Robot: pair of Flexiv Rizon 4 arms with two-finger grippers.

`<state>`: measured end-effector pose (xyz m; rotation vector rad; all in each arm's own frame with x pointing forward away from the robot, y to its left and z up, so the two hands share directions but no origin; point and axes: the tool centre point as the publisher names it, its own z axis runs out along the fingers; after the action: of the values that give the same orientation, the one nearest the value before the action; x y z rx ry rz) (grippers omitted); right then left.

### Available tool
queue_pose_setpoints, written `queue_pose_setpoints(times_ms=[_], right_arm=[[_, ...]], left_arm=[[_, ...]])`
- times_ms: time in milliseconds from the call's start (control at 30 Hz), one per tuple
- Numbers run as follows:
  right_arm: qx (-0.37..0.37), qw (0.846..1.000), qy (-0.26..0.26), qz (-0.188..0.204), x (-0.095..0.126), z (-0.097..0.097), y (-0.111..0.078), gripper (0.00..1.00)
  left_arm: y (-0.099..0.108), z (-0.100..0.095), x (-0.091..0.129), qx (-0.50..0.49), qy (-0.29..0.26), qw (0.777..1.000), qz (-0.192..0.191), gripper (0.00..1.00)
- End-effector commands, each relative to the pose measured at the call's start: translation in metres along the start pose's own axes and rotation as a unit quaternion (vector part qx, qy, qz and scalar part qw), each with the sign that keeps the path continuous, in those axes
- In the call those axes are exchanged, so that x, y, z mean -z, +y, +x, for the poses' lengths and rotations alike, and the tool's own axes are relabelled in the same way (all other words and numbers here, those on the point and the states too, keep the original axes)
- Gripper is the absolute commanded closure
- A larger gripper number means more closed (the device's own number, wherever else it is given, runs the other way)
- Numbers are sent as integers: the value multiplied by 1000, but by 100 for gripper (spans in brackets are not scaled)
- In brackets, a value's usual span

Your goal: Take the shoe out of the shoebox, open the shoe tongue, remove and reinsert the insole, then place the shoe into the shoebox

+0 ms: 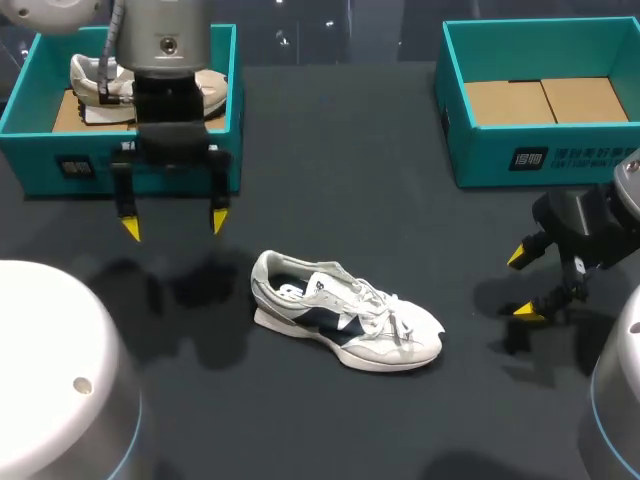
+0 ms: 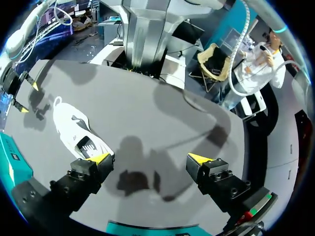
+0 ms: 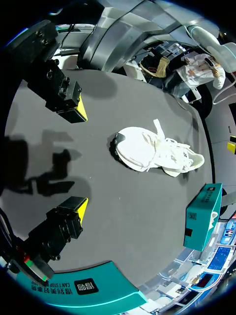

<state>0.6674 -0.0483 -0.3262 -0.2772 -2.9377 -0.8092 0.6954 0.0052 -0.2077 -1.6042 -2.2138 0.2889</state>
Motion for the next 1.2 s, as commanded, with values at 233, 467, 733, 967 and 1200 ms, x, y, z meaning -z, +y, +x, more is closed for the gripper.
queue_pose_setpoints(times_ms=[233, 467, 733, 967, 1200], right_arm=[[0, 1000, -1, 1, 0, 1, 0, 0], [0, 1000, -1, 1, 0, 1, 0, 0], [0, 1000, -1, 1, 0, 1, 0, 0], [0, 1000, -1, 1, 0, 1, 0, 0], [0, 1000, -1, 1, 0, 1, 0, 0]], left_arm=[[19, 5, -2, 108, -57, 988, 96, 0], [29, 13, -13, 175, -105, 965, 167, 0], [32, 19, -21, 228, -155, 938, 211, 0], [32, 19, -21, 228, -155, 938, 211, 0], [39, 19, -46, 299, -207, 894, 262, 0]])
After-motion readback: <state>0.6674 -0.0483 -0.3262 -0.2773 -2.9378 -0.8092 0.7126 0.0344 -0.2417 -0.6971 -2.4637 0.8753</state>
